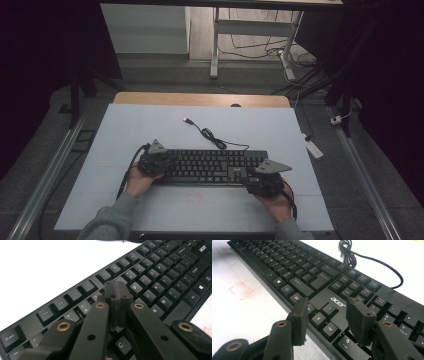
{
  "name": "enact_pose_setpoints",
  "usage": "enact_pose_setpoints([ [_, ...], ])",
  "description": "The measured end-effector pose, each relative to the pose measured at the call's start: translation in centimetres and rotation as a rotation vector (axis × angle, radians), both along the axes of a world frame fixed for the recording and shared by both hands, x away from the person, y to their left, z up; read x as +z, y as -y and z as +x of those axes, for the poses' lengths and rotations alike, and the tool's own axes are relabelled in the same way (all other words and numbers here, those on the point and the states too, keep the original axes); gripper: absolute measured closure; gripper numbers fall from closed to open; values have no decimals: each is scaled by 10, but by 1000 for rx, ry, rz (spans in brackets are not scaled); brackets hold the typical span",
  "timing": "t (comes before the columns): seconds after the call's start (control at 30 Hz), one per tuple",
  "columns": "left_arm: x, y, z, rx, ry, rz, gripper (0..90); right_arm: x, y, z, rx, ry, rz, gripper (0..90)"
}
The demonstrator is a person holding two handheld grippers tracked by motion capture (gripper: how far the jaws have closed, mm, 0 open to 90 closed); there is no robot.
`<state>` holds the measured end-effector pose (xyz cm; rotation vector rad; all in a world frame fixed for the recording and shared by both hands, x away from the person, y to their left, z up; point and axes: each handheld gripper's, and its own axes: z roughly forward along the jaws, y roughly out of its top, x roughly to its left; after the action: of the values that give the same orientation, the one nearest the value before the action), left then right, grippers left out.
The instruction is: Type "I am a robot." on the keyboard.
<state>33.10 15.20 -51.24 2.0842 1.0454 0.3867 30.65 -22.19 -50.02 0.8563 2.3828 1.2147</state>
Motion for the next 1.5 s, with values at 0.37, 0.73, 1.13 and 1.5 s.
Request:
enact_pose_setpoints([
  [0.37,-8,11,5,5,-18,52,891,0,1,-1,-6,-1,-1,526],
  [0.73,-12,13,6,13,-25,71,892,-1,1,0,-6,-2,-11,526],
  [1.13,12,-9,-6,0,34,-49,690,-1,4,1,-12,4,0,525],
  [1.5,26,-25,-25,-20,9,-103,399,0,10,2,-24,0,19,524],
])
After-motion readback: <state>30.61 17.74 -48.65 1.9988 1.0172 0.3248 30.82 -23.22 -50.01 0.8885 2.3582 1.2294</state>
